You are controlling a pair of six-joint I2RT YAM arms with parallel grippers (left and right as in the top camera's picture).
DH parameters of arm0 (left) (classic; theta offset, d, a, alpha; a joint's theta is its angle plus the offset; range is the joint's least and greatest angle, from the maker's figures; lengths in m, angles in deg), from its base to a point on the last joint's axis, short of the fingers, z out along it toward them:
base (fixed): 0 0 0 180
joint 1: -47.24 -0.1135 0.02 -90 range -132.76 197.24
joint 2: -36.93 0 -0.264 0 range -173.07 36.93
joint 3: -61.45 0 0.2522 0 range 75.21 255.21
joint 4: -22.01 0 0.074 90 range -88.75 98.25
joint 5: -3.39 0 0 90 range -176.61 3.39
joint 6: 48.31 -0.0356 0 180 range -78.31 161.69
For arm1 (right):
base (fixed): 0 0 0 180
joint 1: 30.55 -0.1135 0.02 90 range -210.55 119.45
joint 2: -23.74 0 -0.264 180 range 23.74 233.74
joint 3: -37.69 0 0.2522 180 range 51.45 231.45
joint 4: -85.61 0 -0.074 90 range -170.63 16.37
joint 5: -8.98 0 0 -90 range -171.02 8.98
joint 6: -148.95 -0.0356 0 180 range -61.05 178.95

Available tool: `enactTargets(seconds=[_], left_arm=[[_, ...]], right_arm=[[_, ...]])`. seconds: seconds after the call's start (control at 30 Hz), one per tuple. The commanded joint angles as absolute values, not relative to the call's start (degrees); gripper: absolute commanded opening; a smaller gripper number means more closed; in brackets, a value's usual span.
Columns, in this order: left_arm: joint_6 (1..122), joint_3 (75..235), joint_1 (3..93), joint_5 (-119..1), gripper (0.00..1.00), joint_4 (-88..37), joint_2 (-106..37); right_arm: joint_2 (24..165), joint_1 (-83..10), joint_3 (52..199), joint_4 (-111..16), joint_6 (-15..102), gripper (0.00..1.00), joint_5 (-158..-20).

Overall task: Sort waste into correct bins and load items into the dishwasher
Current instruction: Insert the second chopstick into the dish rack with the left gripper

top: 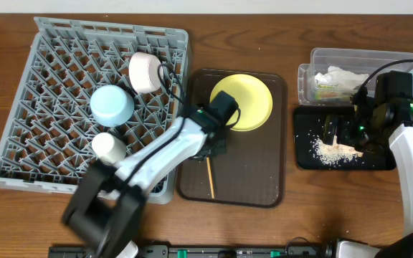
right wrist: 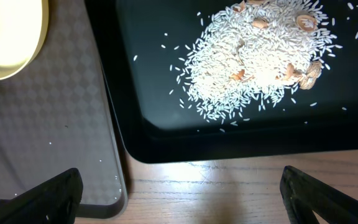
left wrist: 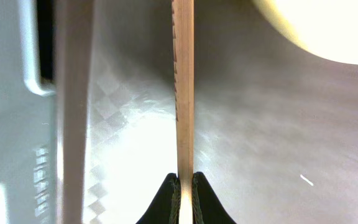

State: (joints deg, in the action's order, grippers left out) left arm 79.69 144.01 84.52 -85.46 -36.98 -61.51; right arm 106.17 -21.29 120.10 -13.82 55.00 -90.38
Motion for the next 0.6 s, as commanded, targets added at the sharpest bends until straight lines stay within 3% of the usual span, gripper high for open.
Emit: enactTargets(seconds=[0.0,0.27,0.57], left_arm=[[67.64,144.55,84.12,-86.53,0.06,-37.59,-54.47],[47.03,145.32,76.45,-86.6,0.07,-39.43,-44.94],[42.31,145.27,64.78,-85.7,0.06,-39.69,-45.88]], right_arm=[[105.36,-20.97,121.21,-13.76,54.31,0.99,-90.49],[105.36,-20.97,121.21,-13.71,54.28,0.99,-90.49],[105.36,-20.97,121.21,-13.65,54.28,0.99,-90.49]])
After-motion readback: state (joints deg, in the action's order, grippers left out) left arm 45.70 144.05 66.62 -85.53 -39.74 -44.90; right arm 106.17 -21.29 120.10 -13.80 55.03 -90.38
